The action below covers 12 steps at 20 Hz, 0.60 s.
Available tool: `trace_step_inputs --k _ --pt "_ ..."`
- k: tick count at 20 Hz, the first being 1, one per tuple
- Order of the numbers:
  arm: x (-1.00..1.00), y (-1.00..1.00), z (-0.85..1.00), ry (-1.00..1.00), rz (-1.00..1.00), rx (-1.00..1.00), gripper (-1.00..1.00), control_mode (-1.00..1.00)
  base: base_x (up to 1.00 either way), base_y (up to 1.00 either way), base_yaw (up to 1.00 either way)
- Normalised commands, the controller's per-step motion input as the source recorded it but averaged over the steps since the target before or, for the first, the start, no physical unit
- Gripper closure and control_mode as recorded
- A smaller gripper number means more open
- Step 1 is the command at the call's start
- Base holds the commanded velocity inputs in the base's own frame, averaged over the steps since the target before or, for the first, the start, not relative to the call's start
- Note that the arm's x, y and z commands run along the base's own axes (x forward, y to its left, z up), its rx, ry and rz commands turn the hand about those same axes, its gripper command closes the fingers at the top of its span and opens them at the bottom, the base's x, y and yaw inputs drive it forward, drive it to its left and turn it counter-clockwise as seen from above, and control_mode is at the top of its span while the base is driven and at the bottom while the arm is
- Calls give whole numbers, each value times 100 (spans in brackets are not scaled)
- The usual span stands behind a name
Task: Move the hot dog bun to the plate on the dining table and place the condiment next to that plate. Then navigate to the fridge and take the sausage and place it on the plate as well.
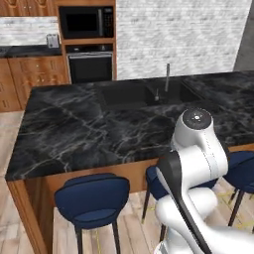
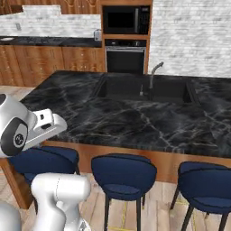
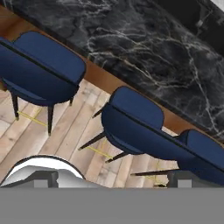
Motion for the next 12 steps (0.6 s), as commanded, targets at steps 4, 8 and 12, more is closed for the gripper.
trace_step_inputs --k 4,8,12 --pt "0 0 0 0 0 0 -100 100 -3 100 0" --pt "0 0 0 0 0 0 -100 100 1 100 0" --pt "0 0 0 0 0 0 -100 100 2 100 0"
